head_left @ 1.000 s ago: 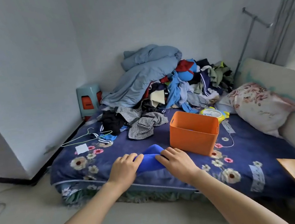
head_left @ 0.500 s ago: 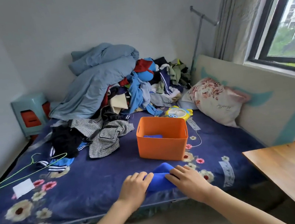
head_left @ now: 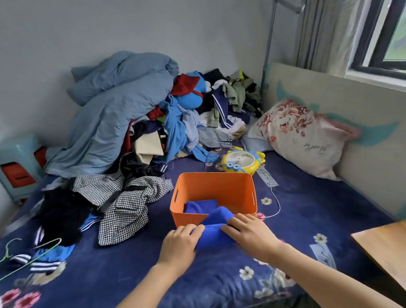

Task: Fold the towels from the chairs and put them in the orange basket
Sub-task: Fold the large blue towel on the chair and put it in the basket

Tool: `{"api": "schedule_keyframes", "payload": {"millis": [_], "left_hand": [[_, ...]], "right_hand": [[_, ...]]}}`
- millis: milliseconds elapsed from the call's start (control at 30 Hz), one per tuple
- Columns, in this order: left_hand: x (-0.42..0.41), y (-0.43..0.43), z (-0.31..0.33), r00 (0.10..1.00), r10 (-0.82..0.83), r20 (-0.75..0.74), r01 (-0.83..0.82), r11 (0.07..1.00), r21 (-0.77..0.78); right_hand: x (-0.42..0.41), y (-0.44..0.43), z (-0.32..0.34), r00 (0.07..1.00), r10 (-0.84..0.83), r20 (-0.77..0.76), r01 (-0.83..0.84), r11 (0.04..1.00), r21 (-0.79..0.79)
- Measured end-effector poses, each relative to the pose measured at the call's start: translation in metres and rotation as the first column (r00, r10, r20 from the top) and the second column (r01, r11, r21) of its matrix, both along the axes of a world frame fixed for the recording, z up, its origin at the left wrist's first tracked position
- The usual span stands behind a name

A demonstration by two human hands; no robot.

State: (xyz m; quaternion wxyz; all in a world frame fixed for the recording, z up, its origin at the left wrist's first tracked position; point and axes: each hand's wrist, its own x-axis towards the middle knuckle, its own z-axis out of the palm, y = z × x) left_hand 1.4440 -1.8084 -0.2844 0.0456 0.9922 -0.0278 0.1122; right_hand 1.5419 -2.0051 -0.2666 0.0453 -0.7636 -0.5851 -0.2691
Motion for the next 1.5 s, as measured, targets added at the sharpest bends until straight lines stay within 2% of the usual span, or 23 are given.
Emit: {"api": "schedule_keyframes", "payload": {"millis": [267, 500, 700, 867, 1033, 1133, 1200, 1267, 1300, 1433, 1500], "left_hand": [[0.074, 0.025, -0.041, 0.992, -0.076, -0.104, 0.071, 0.996, -0.045], [0.182, 0.067, -0.044, 0.985, -0.171, -0.024, 0.169, 0.983, -0.078], [0.258, 0.112, -0.052, 0.968, -0.232, -0.092, 0.226, 0.972, -0.069], [0.289, 0.132, -0.087, 0.922, -0.229, -0.311, 0.221, 0.973, -0.061], [0.332, 0.154, -0.108, 0.933, -0.199, -0.3, 0.208, 0.978, -0.003], [0.348, 0.165, -0.116, 0.936, -0.183, -0.302, 0.204, 0.978, 0.04], [0.35, 0.173, -0.133, 0.917, -0.153, -0.368, 0.184, 0.982, 0.05], [0.352, 0.179, -0.156, 0.873, -0.086, -0.48, 0.132, 0.989, 0.063], [0.352, 0.181, -0.168, 0.819, -0.043, -0.573, 0.103, 0.992, 0.074], [0.327, 0.181, -0.223, 0.481, 0.069, -0.874, 0.043, 0.994, 0.103], [0.322, 0.176, -0.239, 0.403, 0.087, -0.911, -0.008, 0.996, 0.092]], "right_hand": [[0.069, 0.019, -0.048, 0.998, -0.043, -0.049, 0.041, 0.999, -0.027], [0.158, 0.055, -0.039, 0.988, -0.147, -0.042, 0.144, 0.988, -0.058], [0.213, 0.099, -0.045, 0.95, -0.265, -0.166, 0.24, 0.958, -0.155], [0.24, 0.125, -0.074, 0.89, -0.367, -0.271, 0.293, 0.915, -0.278], [0.277, 0.148, -0.104, 0.832, -0.418, -0.364, 0.303, 0.893, -0.333], [0.289, 0.156, -0.121, 0.807, -0.394, -0.441, 0.27, 0.909, -0.318], [0.294, 0.165, -0.144, 0.758, -0.379, -0.53, 0.216, 0.914, -0.345], [0.3, 0.178, -0.179, 0.693, -0.401, -0.599, 0.131, 0.887, -0.442], [0.304, 0.185, -0.198, 0.66, -0.441, -0.609, 0.083, 0.848, -0.524], [0.299, 0.193, -0.275, 0.627, -0.571, -0.53, -0.044, 0.653, -0.756], [0.292, 0.198, -0.284, 0.608, -0.584, -0.538, -0.068, 0.636, -0.768]]}}
